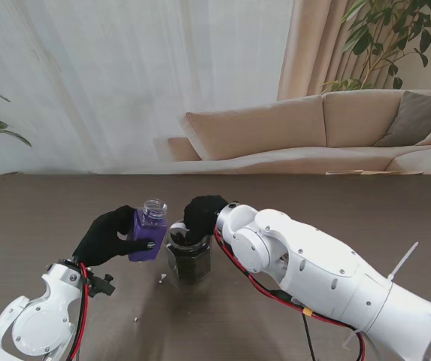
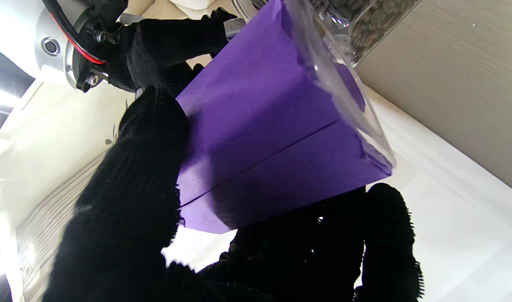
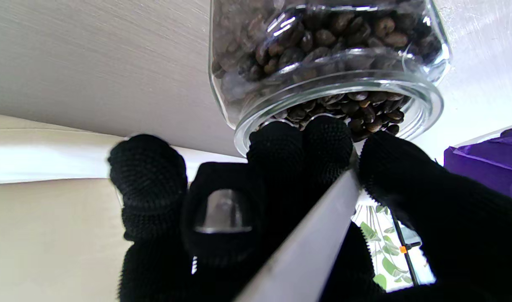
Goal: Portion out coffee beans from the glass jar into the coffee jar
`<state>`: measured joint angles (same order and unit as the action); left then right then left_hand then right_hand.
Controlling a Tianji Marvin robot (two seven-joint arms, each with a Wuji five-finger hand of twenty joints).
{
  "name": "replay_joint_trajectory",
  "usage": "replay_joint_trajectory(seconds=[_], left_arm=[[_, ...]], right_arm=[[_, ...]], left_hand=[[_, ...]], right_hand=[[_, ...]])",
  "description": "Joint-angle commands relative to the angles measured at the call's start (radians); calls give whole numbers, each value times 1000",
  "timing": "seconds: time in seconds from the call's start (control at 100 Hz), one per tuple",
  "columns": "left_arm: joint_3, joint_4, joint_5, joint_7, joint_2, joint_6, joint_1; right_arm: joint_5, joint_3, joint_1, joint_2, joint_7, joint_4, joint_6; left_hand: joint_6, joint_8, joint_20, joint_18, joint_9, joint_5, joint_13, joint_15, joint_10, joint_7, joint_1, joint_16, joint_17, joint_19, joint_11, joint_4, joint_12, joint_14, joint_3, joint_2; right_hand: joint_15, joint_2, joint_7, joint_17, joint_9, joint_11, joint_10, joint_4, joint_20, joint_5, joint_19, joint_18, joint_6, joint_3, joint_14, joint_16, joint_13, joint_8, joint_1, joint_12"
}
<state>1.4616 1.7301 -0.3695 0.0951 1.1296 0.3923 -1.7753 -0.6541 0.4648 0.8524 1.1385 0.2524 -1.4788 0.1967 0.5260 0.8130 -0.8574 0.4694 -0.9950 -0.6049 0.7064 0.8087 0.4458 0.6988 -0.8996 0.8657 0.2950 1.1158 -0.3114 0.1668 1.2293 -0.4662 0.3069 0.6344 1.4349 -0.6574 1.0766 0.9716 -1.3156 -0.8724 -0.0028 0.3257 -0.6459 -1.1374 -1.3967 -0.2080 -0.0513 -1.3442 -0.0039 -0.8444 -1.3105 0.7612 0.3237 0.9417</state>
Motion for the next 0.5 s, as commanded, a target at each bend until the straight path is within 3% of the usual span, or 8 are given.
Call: replay_joint_trajectory(seconds=[0.0, 0.49], left_arm=[[-2, 1, 5, -20, 4, -2, 2], [-5, -3, 5, -25, 2, -7, 5]], right_arm=[[-4, 3, 2, 1, 18, 3, -2], [82, 17, 10, 6, 40, 4, 47]], left_hand=[[-42, 64, -16, -57, -78, -86, 20, -7, -76, 394, -195, 7, -29, 47, -73, -69, 21, -37, 338, -134], [-41, 64, -17, -56, -79, -88, 22, -6, -74, 393, -195, 8, -29, 48, -73, -69, 20, -39, 337, -134]], right_hand=[[51, 28, 5, 47, -76, -9, 76, -23, -29, -39, -41, -25, 63, -16, -96, -19, -11, 8, -1, -7], [136, 36, -1, 116, -127, -43, 94, -81, -35, -104, -100, -65, 112, -37, -86, -57, -8, 25, -8, 6]])
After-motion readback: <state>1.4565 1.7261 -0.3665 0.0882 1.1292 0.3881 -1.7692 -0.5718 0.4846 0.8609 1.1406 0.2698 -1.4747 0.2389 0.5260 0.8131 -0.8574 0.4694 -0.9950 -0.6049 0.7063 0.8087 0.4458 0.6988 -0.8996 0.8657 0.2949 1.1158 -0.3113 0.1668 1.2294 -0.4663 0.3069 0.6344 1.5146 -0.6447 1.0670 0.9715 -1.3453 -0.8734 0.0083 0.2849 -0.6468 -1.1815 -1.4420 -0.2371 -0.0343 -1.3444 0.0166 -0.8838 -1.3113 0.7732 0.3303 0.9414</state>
